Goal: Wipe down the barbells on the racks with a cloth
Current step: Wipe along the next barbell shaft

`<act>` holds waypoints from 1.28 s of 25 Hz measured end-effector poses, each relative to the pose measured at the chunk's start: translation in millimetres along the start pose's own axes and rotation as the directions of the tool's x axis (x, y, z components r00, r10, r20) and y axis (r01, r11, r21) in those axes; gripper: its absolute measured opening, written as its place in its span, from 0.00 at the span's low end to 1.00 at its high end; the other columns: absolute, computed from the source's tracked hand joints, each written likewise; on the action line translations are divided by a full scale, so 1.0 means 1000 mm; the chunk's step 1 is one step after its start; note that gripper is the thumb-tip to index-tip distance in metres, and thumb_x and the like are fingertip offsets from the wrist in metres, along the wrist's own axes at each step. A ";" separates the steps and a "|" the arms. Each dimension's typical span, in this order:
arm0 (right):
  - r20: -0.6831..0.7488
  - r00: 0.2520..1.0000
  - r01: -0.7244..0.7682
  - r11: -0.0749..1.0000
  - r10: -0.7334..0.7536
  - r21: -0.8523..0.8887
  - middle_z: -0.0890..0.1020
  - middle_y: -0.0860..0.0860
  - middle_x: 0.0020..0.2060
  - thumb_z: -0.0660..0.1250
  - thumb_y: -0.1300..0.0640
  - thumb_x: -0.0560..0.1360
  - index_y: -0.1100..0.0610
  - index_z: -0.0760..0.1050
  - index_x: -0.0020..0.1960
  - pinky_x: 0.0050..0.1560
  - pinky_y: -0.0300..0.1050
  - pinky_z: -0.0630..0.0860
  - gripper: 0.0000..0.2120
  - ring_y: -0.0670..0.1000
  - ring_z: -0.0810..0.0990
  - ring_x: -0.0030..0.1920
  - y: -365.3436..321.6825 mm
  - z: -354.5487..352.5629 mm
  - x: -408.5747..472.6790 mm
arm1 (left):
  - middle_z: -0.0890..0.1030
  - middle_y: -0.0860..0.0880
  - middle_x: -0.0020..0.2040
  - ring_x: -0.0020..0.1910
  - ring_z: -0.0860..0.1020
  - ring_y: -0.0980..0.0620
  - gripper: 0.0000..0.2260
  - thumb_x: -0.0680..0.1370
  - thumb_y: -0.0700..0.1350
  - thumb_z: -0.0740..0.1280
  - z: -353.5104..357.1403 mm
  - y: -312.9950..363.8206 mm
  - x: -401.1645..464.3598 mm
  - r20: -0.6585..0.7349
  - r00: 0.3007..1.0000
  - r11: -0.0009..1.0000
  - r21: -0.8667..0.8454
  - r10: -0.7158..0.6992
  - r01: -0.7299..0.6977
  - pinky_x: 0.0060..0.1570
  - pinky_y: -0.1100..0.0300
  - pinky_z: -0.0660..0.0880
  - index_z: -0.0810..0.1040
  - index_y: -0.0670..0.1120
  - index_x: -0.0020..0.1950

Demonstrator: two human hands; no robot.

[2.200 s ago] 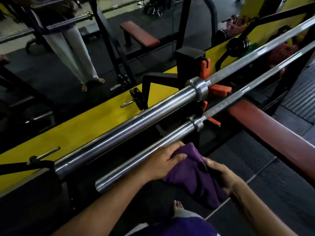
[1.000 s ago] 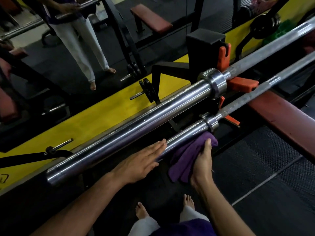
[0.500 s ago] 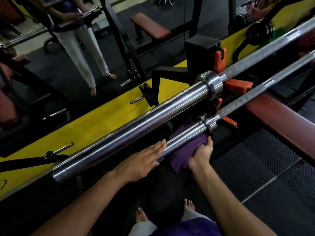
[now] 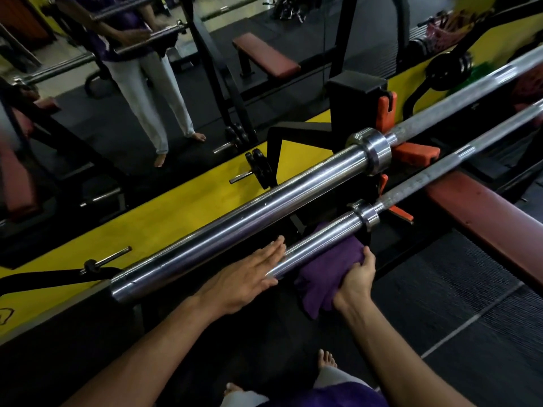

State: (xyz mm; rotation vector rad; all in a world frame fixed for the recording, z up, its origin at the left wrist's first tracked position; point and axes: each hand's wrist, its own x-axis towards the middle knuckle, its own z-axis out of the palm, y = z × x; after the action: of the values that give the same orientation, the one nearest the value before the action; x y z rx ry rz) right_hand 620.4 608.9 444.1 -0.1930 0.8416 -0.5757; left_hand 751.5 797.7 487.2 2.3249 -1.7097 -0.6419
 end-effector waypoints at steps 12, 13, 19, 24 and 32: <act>-0.343 0.939 0.015 0.998 -0.037 -0.066 0.83 0.55 0.51 0.53 0.33 0.81 0.52 0.77 0.58 0.56 0.54 0.78 0.26 0.57 0.82 0.49 0.100 0.049 -0.029 | 0.46 0.64 0.82 0.78 0.50 0.69 0.28 0.85 0.56 0.53 0.036 -0.053 -0.103 -0.151 0.988 0.999 0.038 -0.023 0.029 0.73 0.70 0.57 0.44 0.58 0.83; -0.345 0.937 0.034 0.997 -0.054 -0.065 0.83 0.55 0.52 0.53 0.33 0.81 0.52 0.78 0.59 0.54 0.52 0.78 0.27 0.57 0.82 0.50 0.096 0.050 -0.026 | 0.45 0.64 0.81 0.77 0.49 0.70 0.28 0.85 0.56 0.53 0.037 -0.056 -0.103 -0.151 0.988 0.999 0.035 -0.023 0.028 0.73 0.69 0.57 0.43 0.59 0.82; -0.309 0.947 0.071 0.996 -0.082 -0.046 0.85 0.57 0.54 0.51 0.32 0.80 0.54 0.81 0.60 0.50 0.52 0.80 0.31 0.59 0.83 0.52 0.076 0.046 -0.007 | 0.43 0.65 0.81 0.77 0.47 0.69 0.27 0.85 0.58 0.51 0.039 -0.060 -0.102 -0.168 0.986 0.999 0.033 0.020 -0.014 0.73 0.71 0.51 0.43 0.58 0.82; -0.213 0.977 -0.042 0.999 0.034 -0.031 0.84 0.58 0.48 0.53 0.35 0.81 0.57 0.80 0.56 0.47 0.49 0.77 0.28 0.59 0.82 0.49 0.134 0.042 -0.048 | 0.50 0.58 0.83 0.79 0.54 0.63 0.27 0.85 0.58 0.51 0.043 -0.066 -0.100 -0.176 0.983 0.998 0.026 0.056 -0.052 0.75 0.61 0.63 0.47 0.54 0.83; -0.202 0.973 0.038 0.940 -0.112 -0.338 0.83 0.58 0.53 0.55 0.39 0.83 0.57 0.77 0.60 0.55 0.50 0.77 0.24 0.56 0.82 0.50 0.128 0.022 -0.059 | 0.47 0.61 0.82 0.78 0.45 0.69 0.26 0.87 0.52 0.54 0.030 -0.061 -0.107 -0.116 0.993 0.997 -0.059 0.035 -0.042 0.78 0.64 0.46 0.47 0.57 0.83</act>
State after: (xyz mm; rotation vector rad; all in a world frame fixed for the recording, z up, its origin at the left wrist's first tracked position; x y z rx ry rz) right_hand 657.3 746.5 448.1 -0.4792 1.1489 -0.5294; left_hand 765.2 921.0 461.2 2.2357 -1.6560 -0.5349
